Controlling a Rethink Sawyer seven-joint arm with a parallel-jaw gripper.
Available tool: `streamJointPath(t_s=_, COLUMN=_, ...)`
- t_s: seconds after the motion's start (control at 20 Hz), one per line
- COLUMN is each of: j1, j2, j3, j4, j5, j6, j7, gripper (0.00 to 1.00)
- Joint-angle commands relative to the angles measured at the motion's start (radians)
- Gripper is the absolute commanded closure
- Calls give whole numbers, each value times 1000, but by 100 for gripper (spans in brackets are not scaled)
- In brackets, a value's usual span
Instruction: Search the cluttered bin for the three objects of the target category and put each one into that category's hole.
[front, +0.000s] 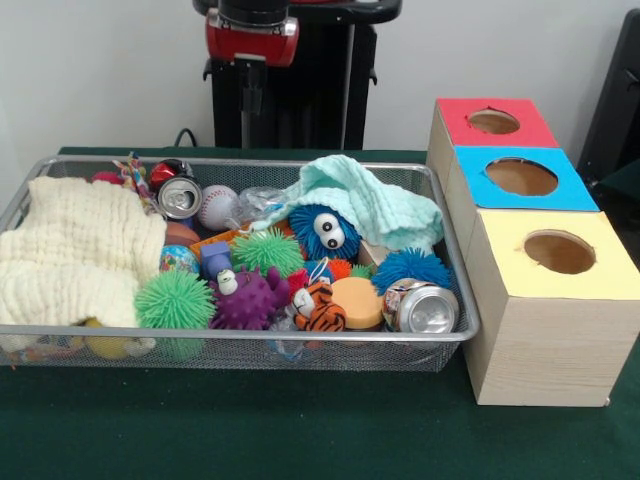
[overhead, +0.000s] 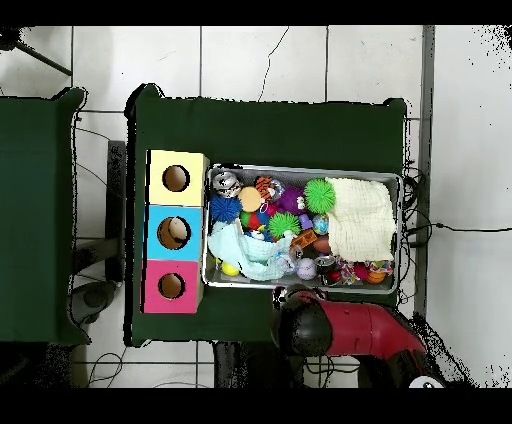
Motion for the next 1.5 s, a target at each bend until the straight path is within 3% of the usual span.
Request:
streamJointPath(t_s=0.05, j1=-46, j2=70, j3=46, j4=32, j5=-44, j6=-92, j7=46, gripper=100)
streamJointPath(t_s=0.4, j1=-77, j2=153, j3=57, j4=-28, j5=-36, j6=-68, j7=24, gripper=100)
streamJointPath(t_s=0.8, j1=-121, j2=132, j3=105, j4=-40, j5=-28, j6=-7, j7=-39, gripper=100)
streamJointPath(t_s=1.5, j1=-100, j2=130, j3=127, j4=-118, j5=6, j6=113, j7=-60, gripper=100)
